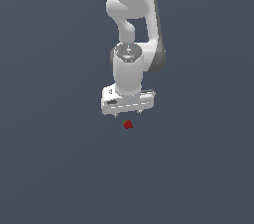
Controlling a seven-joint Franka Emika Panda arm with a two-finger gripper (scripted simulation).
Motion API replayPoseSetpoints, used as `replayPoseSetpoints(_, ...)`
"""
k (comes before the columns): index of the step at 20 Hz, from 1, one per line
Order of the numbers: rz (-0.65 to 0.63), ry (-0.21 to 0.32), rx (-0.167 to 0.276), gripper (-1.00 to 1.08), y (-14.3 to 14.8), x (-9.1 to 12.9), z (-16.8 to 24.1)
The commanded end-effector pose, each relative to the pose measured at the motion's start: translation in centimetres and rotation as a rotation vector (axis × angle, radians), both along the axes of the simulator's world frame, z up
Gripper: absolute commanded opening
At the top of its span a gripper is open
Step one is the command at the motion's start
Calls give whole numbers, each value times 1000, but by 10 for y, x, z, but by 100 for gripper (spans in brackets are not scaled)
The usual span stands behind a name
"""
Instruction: Pick up the object and move it to a goal position.
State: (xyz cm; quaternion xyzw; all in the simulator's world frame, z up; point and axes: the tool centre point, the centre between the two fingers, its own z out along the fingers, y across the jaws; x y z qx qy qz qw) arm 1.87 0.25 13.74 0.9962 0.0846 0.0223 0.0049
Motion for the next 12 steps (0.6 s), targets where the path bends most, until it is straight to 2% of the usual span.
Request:
replayPoseSetpoints(1, 49, 13, -1, 100, -1, -2, -18)
replayPoseSetpoints(12, 178, 44, 2, 100, -1, -10, -63)
